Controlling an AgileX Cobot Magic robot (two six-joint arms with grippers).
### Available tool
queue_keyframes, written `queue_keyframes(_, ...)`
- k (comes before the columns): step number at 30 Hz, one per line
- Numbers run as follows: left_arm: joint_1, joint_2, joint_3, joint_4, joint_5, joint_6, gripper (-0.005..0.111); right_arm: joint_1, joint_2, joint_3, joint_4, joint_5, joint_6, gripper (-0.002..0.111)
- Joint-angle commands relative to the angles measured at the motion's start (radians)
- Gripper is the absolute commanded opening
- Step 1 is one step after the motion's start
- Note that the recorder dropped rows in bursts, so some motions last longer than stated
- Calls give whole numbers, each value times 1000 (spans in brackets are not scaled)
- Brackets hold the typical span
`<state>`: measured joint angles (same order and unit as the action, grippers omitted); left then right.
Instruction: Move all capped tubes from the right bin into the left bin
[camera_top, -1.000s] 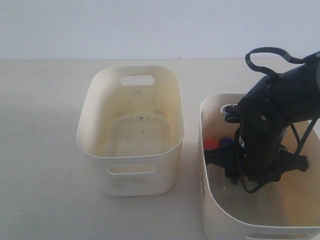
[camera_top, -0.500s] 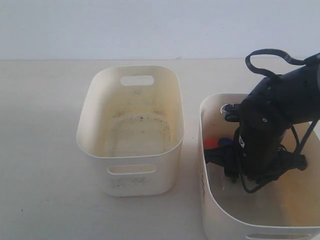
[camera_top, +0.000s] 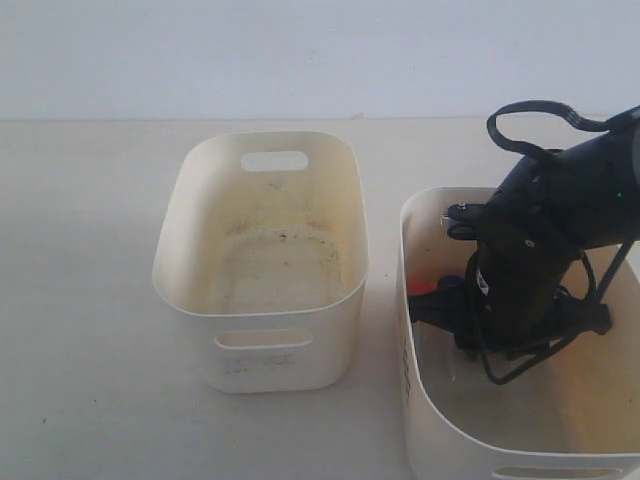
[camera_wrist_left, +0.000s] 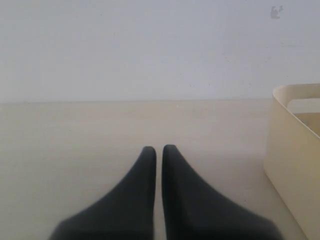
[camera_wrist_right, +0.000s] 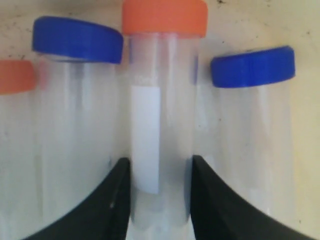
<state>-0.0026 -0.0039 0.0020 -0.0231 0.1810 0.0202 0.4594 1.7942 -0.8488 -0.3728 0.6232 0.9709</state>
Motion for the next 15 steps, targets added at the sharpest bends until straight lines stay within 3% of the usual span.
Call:
queue_keyframes(1, -7, 4, -2, -3, -7, -4, 4, -8, -12, 10, -45, 62, -10, 0)
queue_keyframes(15, -7, 4, -2, -3, -7, -4, 4, -8, -289, 10, -32, 175, -122, 0)
